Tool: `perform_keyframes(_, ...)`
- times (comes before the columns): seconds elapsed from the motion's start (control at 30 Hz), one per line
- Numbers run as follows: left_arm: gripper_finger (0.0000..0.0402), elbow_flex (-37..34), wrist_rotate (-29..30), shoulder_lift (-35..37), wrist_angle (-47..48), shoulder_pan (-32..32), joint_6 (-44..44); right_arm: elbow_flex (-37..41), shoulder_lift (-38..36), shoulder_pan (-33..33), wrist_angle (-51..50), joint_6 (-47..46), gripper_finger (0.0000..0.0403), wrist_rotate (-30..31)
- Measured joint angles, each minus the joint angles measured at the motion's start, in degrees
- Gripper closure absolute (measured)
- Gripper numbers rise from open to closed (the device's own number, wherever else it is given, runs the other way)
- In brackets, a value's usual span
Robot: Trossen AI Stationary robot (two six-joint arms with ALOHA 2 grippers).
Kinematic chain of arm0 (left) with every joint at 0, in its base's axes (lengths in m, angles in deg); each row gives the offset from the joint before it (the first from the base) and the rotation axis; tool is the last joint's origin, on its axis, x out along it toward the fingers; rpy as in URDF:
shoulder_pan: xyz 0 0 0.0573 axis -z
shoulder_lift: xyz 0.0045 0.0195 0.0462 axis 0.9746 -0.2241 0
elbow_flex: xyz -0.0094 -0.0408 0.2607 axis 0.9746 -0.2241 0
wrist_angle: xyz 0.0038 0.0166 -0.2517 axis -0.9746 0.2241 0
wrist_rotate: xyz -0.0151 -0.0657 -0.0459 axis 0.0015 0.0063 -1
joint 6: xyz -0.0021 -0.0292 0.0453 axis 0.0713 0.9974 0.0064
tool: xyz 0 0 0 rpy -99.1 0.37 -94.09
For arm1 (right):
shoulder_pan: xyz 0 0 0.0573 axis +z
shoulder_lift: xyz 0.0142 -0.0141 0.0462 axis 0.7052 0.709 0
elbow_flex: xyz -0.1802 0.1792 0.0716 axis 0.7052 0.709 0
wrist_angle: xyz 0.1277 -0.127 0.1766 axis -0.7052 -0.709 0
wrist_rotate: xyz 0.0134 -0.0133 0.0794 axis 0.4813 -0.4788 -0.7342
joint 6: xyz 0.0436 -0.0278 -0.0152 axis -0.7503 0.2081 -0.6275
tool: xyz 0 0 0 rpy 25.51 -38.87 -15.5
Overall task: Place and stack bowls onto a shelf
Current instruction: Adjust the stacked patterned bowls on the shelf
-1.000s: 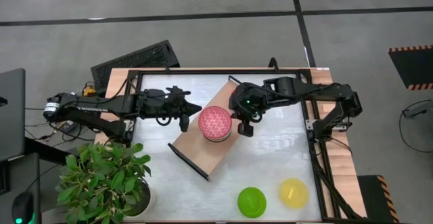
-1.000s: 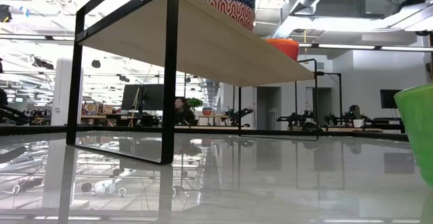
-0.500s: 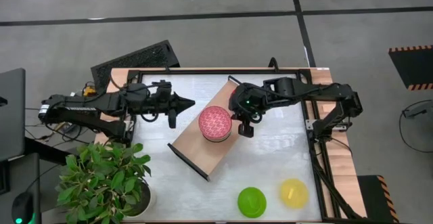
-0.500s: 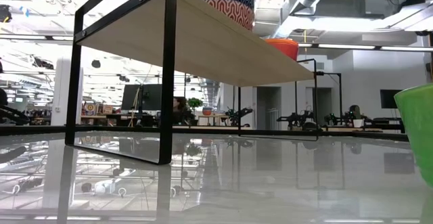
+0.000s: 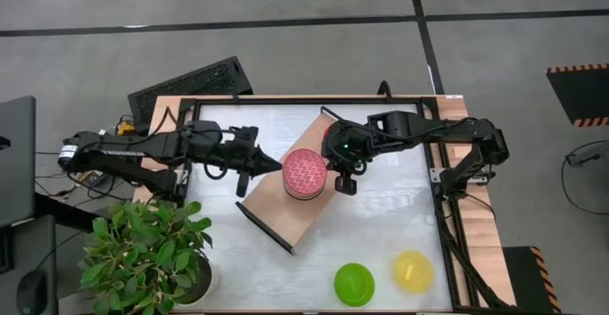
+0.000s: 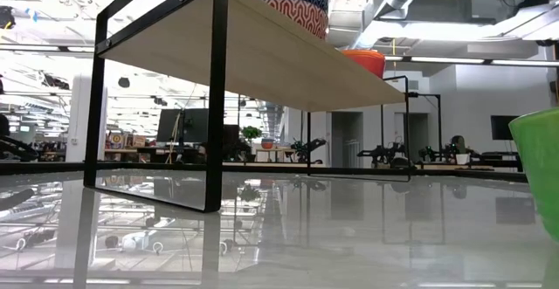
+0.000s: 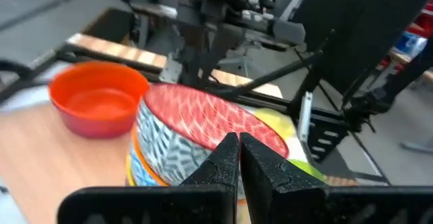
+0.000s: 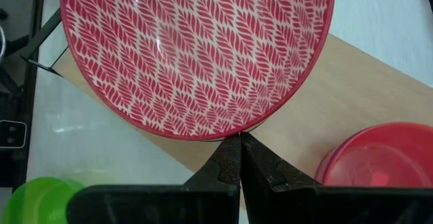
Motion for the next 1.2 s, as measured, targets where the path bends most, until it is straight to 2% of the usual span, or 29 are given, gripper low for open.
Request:
perform_keyframes(0.17, 0.0401, 0.0, 1.2, 0.1, -1.5, 0.0, -2.6, 0.0, 0.0, 0.0, 0.0, 0.0, 0.0380, 0.0)
perform_keyframes(0.6, 0.0401, 0.0, -1.8, -0.9, 3.2, 0.0, -1.5, 0.0, 0.0, -2.2, 0.4, -0.5, 0.0380, -1.2)
perform_keyframes(1.2, 0.0401, 0.0, -1.2, -0.9, 4.8, -0.2, -0.7, 0.0, 0.0, -2.3, 0.5, -0.5, 0.0380, -1.5)
